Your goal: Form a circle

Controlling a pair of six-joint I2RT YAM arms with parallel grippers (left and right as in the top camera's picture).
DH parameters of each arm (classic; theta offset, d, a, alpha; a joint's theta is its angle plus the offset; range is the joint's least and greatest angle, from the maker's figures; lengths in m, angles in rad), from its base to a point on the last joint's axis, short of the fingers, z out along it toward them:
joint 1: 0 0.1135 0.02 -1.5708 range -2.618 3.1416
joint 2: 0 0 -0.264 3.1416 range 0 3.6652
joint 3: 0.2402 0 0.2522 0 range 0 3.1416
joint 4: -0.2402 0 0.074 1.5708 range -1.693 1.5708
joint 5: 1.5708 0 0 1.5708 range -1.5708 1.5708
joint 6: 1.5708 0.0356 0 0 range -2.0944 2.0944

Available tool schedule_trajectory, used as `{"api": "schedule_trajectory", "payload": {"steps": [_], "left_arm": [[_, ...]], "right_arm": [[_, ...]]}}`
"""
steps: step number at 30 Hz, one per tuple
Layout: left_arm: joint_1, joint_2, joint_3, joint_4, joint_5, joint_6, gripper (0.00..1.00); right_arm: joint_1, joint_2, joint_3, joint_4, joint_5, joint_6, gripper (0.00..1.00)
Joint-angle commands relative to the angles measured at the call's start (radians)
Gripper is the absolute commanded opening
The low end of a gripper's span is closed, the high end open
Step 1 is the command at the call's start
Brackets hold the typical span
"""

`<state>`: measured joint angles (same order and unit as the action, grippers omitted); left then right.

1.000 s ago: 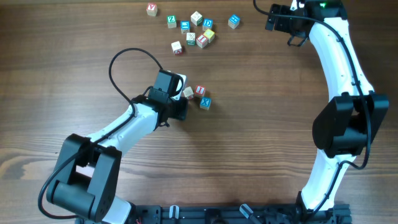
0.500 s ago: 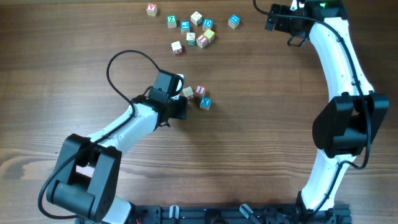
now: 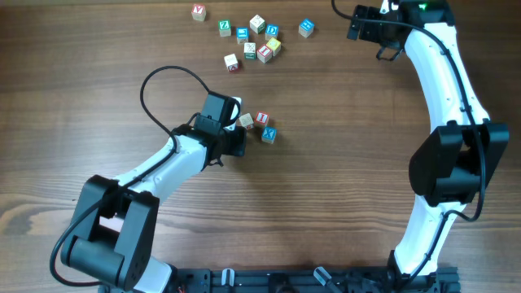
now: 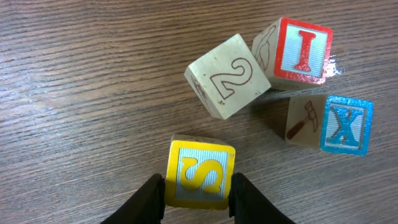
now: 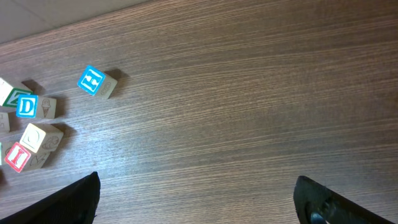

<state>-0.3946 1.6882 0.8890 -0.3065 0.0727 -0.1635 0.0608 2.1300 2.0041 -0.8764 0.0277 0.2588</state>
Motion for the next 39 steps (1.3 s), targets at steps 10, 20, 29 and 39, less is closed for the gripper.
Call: {"api": "schedule_trajectory", "payload": {"steps": [10,20,29,39], "left_arm": [[-0.003,-0.018,-0.005,0.008,0.012,-0.009,0.42],[-0.003,-0.018,-0.005,0.015,0.013,-0.009,0.31],[-0.003,-0.018,-0.005,0.014,0.013,-0.009,0.52],[0.000,-0.075,0.308,-0.230,0.014,-0.041,0.46]], "right_arm": [[0.003,0.010,-0.003,0.002,0.011,-0.013,1.00],[0.003,0.010,-0.003,0.002,0.011,-0.013,1.00],[0.003,0.010,-0.003,0.002,0.011,-0.013,1.00],[0.003,0.010,-0.003,0.002,0.011,-0.013,1.00]]}}
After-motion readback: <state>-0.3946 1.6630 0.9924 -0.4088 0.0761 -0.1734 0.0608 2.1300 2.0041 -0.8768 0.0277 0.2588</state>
